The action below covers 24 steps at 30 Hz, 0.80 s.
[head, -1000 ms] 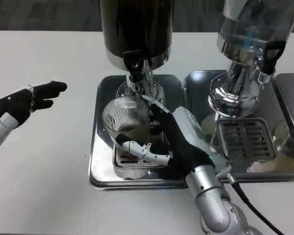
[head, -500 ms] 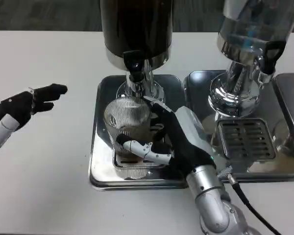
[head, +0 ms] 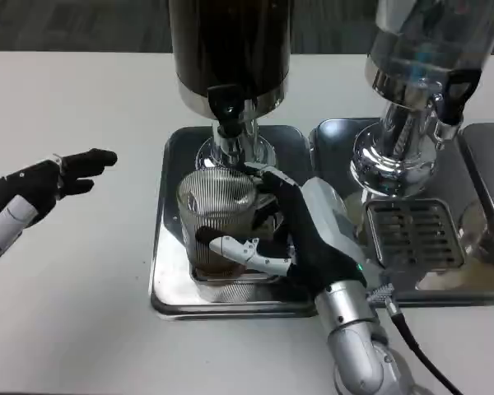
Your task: Grasp the cup under the faucet to collect the drink, then remove the cup.
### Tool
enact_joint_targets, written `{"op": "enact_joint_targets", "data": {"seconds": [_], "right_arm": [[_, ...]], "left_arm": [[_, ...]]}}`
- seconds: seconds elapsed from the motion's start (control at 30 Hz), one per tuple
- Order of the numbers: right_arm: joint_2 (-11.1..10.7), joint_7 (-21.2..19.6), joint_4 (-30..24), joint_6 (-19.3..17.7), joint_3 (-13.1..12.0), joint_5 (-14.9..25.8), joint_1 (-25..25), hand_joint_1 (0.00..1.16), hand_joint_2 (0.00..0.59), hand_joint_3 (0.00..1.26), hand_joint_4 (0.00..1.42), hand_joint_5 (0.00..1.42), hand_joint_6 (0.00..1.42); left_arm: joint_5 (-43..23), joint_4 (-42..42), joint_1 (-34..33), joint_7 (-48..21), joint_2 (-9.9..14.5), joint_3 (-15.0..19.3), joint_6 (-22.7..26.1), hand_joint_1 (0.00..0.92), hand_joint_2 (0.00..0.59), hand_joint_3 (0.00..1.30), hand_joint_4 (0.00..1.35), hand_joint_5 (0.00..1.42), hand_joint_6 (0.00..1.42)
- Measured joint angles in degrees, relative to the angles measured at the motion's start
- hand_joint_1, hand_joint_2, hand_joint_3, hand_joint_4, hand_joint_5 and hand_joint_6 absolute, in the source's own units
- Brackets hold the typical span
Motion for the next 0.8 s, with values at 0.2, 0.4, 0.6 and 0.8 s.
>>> {"op": "enact_joint_targets", "data": {"seconds": [0.2, 0.4, 0.6, 0.8], "right_arm": [[0.0, -1.9, 0.3, -0.9, 0.2, -0.6, 0.7, 0.74, 0.217, 0.39, 0.54, 0.73, 1.14], [-0.5, -3.9, 0.2, -2.5, 0.1, -1.4, 2.0, 0.74, 0.218, 0.4, 0.54, 0.74, 1.14], [-0.8, -4.7, -0.5, -2.8, -0.3, -1.6, 2.9, 0.75, 0.229, 0.42, 0.56, 0.75, 1.15], [-0.9, -5.5, -1.3, -2.8, -0.6, -1.7, 4.0, 0.76, 0.229, 0.42, 0.56, 0.76, 1.17]], "left_arm": [[0.2, 0.6, -0.2, 0.0, 0.0, -0.1, -0.9, 0.0, 0.153, 0.27, 0.14, 0.11, 0.14], [0.3, 1.0, -0.4, 0.0, 0.0, -0.3, -1.1, 0.0, 0.153, 0.27, 0.14, 0.11, 0.14], [0.8, 1.4, -0.6, 0.0, 0.0, -0.7, -1.7, 0.0, 0.157, 0.27, 0.14, 0.11, 0.14], [1.8, 2.4, -1.0, 0.0, 0.0, -2.4, -1.9, 0.0, 0.159, 0.27, 0.14, 0.11, 0.14]]}}
